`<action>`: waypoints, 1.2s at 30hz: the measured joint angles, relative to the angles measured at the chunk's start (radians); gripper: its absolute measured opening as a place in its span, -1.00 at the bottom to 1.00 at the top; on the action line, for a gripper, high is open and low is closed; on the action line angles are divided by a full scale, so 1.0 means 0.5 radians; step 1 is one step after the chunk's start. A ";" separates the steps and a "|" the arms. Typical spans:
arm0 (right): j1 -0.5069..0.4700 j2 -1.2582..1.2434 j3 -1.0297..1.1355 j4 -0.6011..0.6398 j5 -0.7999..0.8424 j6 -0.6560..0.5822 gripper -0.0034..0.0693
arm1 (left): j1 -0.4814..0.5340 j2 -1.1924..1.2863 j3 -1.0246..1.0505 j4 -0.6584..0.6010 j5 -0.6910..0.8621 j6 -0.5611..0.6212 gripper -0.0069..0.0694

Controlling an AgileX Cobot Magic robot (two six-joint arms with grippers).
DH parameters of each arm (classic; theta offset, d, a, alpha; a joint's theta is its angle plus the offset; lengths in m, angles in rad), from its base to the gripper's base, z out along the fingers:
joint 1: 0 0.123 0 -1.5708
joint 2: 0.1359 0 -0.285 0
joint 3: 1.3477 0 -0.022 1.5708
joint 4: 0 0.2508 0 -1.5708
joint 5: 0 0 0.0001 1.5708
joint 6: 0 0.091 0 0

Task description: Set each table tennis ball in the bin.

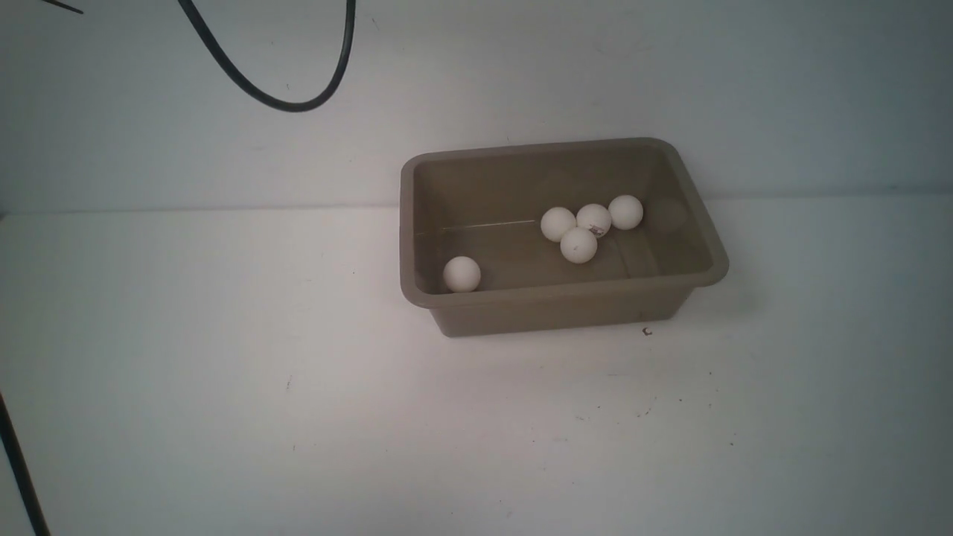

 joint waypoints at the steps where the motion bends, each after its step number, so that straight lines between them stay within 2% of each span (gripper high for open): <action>1: 0.000 0.000 0.009 0.001 0.026 0.000 0.71 | 0.000 0.000 0.000 0.000 0.002 0.000 0.54; 9: 0.000 0.000 0.151 0.002 0.080 0.000 0.71 | 0.000 0.000 0.000 -0.001 0.009 0.000 0.54; 16: 0.000 -0.196 0.385 -0.296 0.158 0.000 0.71 | 0.000 0.000 0.000 -0.008 0.043 0.000 0.54; 22: 0.000 -0.401 0.483 -0.175 0.368 0.000 0.71 | 0.000 0.000 0.000 -0.007 0.081 -0.002 0.54; 36: -0.070 -0.541 0.759 0.112 0.368 0.003 0.71 | 0.000 0.094 0.000 -0.062 0.121 -0.012 0.54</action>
